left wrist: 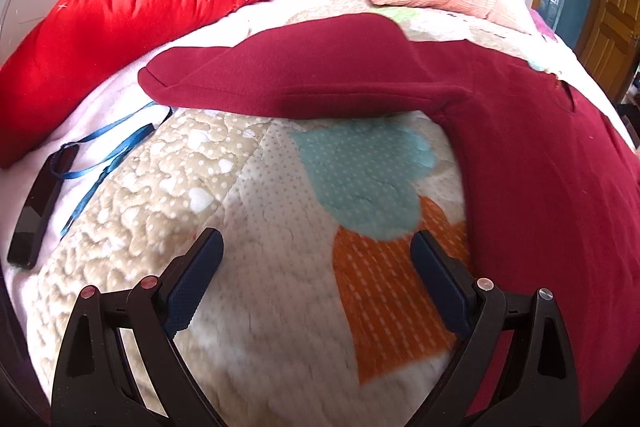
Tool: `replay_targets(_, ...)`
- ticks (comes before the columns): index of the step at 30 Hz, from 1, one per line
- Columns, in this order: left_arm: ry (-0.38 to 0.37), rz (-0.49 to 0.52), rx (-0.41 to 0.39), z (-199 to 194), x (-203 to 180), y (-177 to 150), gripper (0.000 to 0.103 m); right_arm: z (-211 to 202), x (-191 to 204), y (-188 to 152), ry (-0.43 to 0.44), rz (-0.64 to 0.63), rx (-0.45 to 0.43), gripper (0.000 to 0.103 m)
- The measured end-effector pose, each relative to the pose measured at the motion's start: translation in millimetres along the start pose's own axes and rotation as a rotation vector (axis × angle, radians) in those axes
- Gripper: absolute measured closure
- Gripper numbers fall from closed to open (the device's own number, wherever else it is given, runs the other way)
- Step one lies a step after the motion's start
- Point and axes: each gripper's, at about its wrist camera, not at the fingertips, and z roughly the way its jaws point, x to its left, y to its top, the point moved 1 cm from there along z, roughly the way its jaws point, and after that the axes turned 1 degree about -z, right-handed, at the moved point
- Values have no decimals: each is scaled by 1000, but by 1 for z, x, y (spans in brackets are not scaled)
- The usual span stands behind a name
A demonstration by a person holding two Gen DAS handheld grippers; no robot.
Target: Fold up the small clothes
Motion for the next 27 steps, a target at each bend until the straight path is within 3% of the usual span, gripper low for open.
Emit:
replay_targets(5, -28, 15, -37, -33, -7, -6, 8, -24, -6, -4, 42, -8, 14, 0)
replay_targets(18, -110, 117, -90, -86, -56, -22, 8, -170, -53, -10, 49, -51, -137, 0)
replay_targets(27, -172, 171, -101, -108, -92, -32, 8, -203, 4, -18, 103, -167, -198, 0)
